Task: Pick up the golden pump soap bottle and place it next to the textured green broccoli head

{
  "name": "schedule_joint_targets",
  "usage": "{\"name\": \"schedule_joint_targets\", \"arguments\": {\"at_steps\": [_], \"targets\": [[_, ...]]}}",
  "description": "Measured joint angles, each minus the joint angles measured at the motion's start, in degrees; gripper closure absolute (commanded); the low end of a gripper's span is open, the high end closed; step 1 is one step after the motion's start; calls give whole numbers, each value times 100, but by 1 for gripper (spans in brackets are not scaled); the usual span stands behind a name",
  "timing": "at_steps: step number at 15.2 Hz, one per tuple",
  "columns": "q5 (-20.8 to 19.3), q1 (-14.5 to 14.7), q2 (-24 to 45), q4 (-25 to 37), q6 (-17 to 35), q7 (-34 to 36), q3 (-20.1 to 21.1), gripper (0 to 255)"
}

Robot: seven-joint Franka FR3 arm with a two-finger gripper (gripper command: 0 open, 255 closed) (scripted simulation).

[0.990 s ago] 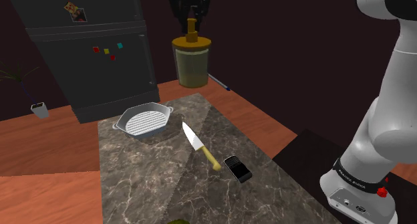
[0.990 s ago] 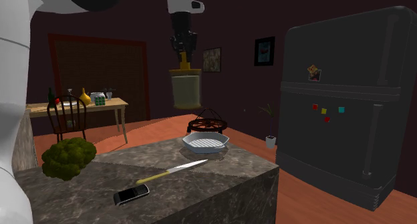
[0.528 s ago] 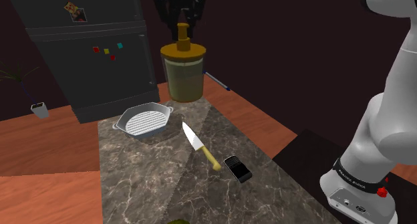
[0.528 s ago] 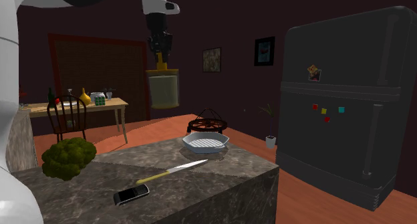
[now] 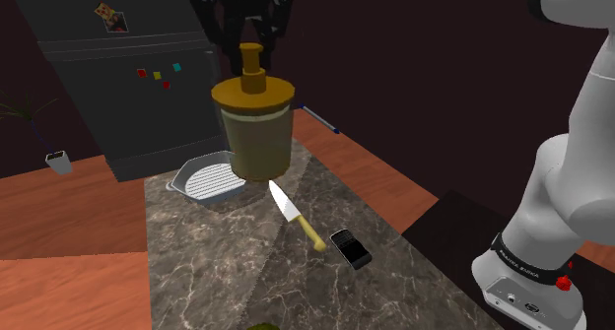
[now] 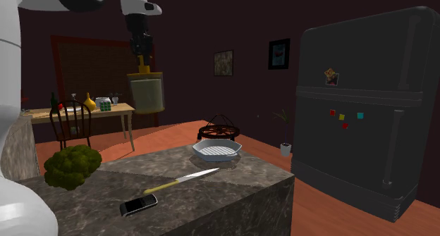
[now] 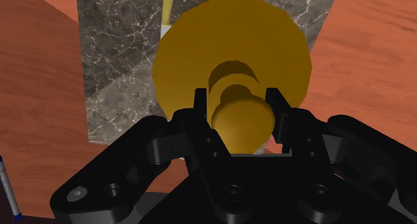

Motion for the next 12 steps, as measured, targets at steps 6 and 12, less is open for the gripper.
{"name": "schedule_joint_targets", "arguments": {"at_steps": [6, 12], "targets": [[-356, 708, 450, 530, -235, 915, 352, 255], [-594, 1196, 758, 721, -234, 1502, 524, 255]]}}
